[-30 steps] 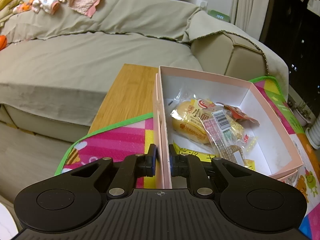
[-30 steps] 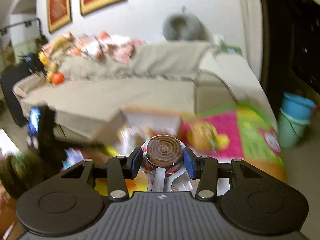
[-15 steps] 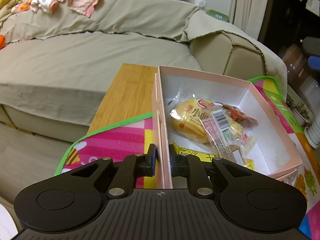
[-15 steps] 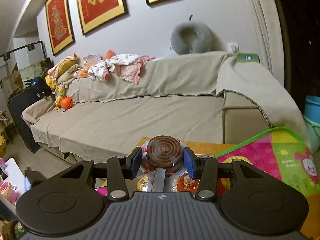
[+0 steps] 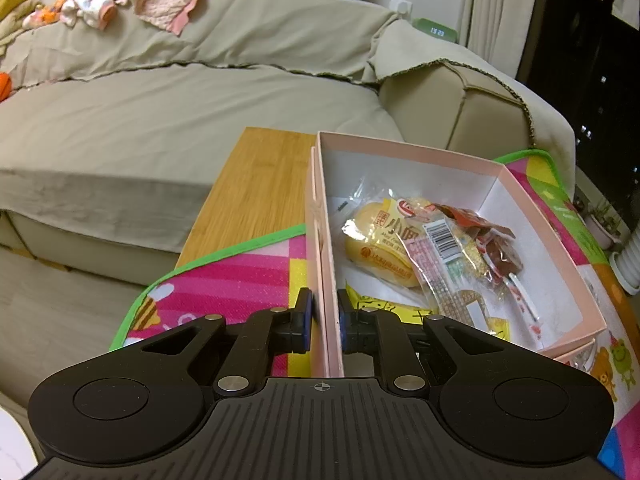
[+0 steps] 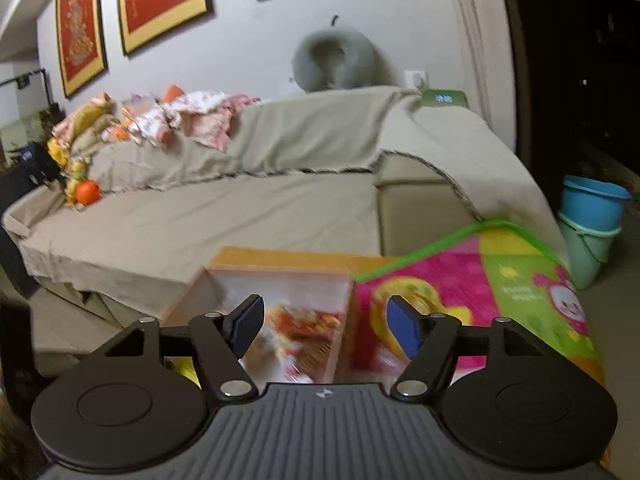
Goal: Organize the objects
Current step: 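Carry the lollipop over the pink box and release it inside, then move the right gripper back to the clear barcode stick packet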
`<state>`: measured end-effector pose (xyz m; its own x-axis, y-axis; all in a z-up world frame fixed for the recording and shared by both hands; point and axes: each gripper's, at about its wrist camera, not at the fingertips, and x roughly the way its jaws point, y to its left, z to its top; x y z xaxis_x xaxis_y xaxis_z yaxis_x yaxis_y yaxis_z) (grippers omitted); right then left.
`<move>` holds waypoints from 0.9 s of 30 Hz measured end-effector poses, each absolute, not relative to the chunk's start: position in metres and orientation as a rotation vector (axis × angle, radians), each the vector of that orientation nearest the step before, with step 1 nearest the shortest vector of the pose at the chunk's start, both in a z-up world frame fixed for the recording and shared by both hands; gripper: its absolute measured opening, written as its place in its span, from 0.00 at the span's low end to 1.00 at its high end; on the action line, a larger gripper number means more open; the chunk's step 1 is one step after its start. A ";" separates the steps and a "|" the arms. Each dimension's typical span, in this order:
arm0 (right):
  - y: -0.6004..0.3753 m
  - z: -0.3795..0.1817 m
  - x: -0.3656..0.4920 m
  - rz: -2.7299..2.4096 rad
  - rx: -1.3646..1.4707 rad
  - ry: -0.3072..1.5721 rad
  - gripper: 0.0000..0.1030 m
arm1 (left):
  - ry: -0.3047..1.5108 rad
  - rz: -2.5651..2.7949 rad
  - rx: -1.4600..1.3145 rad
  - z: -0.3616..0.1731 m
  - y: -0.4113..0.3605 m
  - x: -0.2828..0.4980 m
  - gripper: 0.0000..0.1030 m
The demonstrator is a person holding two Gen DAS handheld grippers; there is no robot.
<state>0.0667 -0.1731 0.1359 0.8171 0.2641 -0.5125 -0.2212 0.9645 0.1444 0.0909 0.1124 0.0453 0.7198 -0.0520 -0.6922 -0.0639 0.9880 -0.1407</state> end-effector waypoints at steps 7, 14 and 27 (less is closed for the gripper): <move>-0.204 0.099 0.050 0.155 0.099 0.639 0.74 | 0.766 0.010 -0.154 0.045 0.112 0.090 0.13; -0.236 0.060 0.042 0.045 0.164 0.734 0.81 | 0.766 0.013 -0.148 0.045 0.111 0.089 0.13; -0.241 0.031 0.024 0.013 0.182 0.791 0.86 | 0.767 0.015 -0.144 0.045 0.110 0.088 0.13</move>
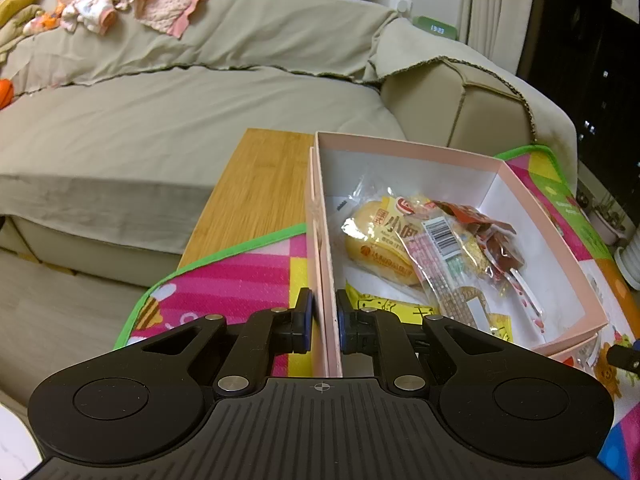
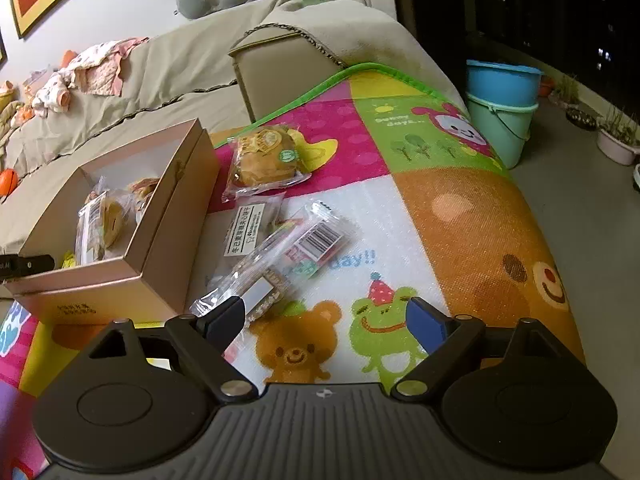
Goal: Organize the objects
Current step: 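Move the right gripper back to the clear barcode stick packet, then grasp the clear barcode stick packet with the right gripper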
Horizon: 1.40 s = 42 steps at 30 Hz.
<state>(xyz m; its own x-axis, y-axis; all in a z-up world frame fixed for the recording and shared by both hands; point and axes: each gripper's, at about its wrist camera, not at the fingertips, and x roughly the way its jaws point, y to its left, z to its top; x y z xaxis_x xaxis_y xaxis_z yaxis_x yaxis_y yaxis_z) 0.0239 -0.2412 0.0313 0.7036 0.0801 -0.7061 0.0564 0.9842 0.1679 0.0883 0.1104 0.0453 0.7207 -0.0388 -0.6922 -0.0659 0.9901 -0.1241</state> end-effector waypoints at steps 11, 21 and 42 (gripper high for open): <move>-0.209 0.032 0.022 0.072 0.077 0.759 0.89 | 0.766 0.016 -0.142 0.045 0.110 0.088 0.13; -0.206 0.027 0.045 0.091 0.151 0.760 0.69 | 0.767 0.015 -0.142 0.045 0.110 0.087 0.13; -0.239 0.024 0.036 -0.022 0.084 0.771 0.66 | 0.771 0.013 -0.143 0.044 0.111 0.086 0.13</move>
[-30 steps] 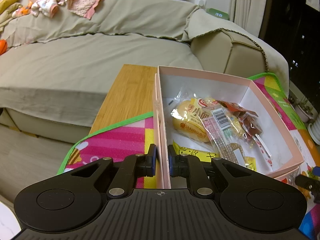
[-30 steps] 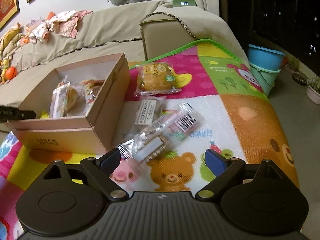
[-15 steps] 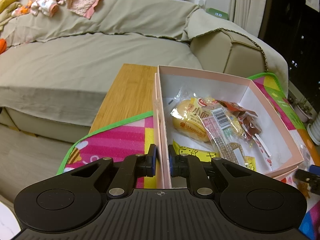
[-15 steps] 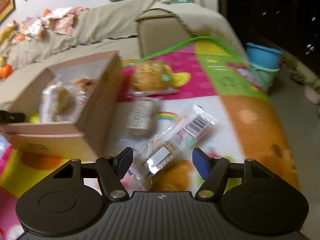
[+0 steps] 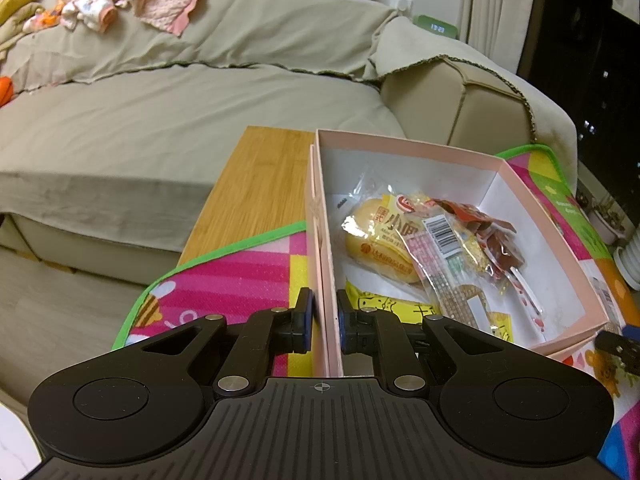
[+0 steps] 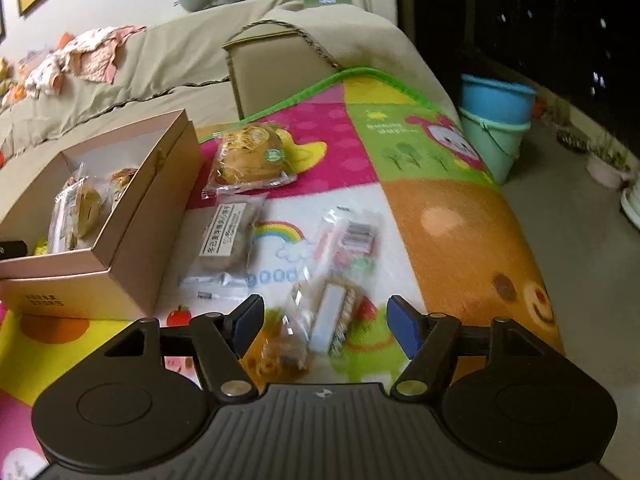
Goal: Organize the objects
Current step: 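Grasp the clear barcode stick packet with the right gripper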
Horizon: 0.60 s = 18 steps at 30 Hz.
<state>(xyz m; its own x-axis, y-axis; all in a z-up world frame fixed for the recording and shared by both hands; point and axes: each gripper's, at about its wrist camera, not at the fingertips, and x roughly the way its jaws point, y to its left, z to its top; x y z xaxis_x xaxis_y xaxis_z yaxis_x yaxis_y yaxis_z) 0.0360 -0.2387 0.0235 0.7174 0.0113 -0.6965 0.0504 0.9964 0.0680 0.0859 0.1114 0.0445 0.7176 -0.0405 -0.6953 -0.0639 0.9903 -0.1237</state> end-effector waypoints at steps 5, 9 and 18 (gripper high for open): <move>-0.227 0.022 0.047 -0.010 0.026 0.765 0.60 | 0.771 0.013 -0.142 0.045 0.111 0.086 0.13; -0.215 0.024 0.039 0.041 -0.032 0.767 0.43 | 0.771 0.012 -0.142 0.045 0.111 0.086 0.13; -0.212 0.040 0.002 0.098 -0.099 0.809 0.36 | 0.772 0.013 -0.152 0.044 0.113 0.086 0.13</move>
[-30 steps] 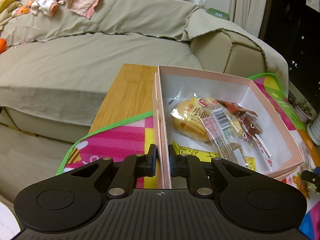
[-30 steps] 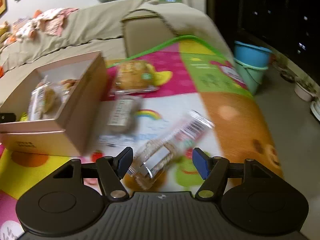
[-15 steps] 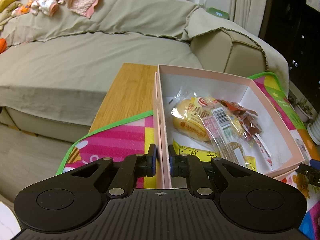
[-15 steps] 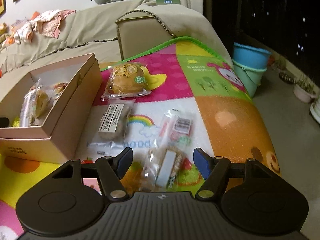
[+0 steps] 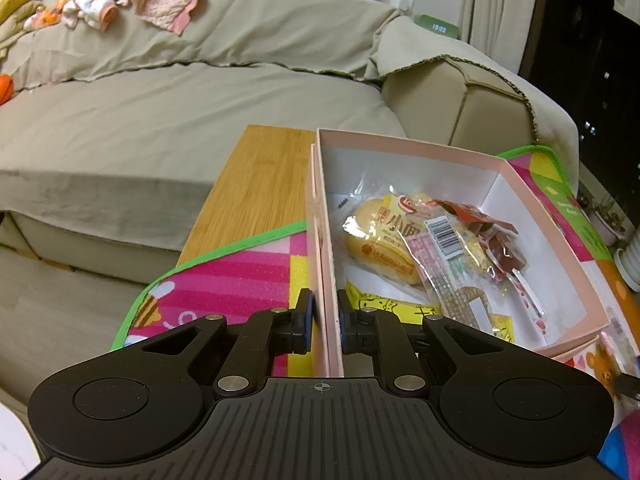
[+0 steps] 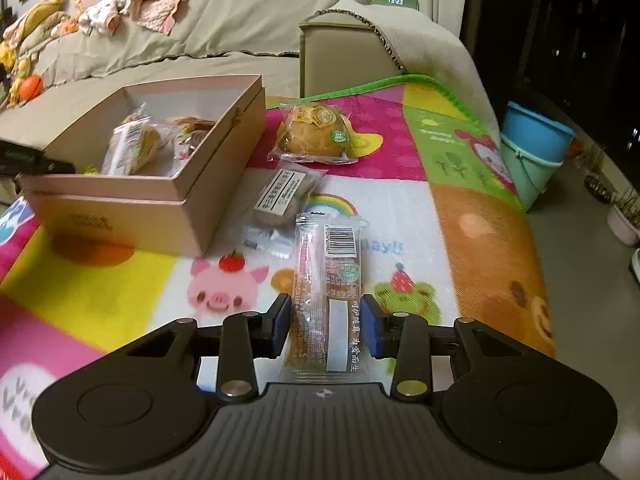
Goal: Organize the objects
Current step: 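Grasp the clear barcode stick packet with the right gripper, then carry the stick packet over the pink box and drop it in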
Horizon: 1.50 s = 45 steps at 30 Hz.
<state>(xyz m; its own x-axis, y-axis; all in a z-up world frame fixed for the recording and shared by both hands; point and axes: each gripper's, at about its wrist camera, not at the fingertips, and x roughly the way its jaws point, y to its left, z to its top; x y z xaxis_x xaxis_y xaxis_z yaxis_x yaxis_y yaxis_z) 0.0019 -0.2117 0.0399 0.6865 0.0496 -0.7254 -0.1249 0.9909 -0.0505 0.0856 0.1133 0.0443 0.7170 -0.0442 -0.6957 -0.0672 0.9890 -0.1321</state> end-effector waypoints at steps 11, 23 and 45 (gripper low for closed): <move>-0.198 0.130 -0.042 0.176 -0.078 0.692 0.36 | 0.759 0.000 -0.157 0.043 0.114 0.085 0.14; -0.110 0.204 0.002 0.425 -0.094 0.462 0.36 | 0.753 -0.015 -0.160 0.043 0.115 0.084 0.15; -0.128 0.127 0.090 0.347 0.056 0.646 0.53 | 0.760 -0.029 -0.179 0.043 0.119 0.086 0.16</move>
<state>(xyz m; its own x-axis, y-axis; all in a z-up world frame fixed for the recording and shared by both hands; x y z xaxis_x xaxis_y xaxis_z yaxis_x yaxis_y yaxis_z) 0.0903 -0.1281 0.1273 0.7434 0.3335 -0.5797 -0.2990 0.9411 0.1579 0.0861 0.1187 0.0426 0.7254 -0.0904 -0.6824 -0.0388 0.9844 -0.1717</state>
